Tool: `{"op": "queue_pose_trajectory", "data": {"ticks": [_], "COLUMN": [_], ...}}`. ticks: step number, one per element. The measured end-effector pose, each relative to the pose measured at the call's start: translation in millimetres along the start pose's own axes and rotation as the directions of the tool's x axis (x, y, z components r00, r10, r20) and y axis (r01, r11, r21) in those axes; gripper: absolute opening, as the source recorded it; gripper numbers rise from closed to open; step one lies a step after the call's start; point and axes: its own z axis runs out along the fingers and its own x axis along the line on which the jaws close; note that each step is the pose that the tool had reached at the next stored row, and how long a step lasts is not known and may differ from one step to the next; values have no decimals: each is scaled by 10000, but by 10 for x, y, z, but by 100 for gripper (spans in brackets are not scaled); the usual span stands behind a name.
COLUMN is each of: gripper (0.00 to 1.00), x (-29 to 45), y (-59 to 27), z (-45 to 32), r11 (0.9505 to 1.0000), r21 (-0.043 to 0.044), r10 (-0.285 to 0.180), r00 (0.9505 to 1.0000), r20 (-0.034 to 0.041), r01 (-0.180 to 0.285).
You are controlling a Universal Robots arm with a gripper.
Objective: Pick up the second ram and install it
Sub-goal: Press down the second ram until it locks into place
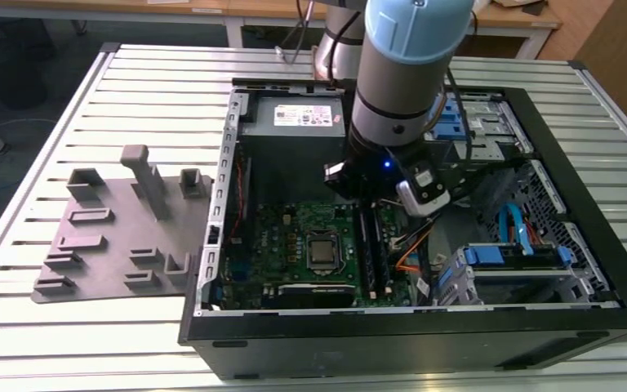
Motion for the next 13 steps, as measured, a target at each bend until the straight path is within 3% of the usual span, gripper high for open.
{"op": "queue_pose_trajectory", "data": {"ticks": [4,8,13], "gripper": [7,7,7], "x": [-4,-5,-6], "y": [12,-15,-152], "z": [-126,-139,-150], "r11": [10000,10000,10000], "r21": [3,3,24], "r10": [0,0,0], "r00": [10000,10000,10000], "r20": [-1,-1,0], "r01": [0,0,0]}}
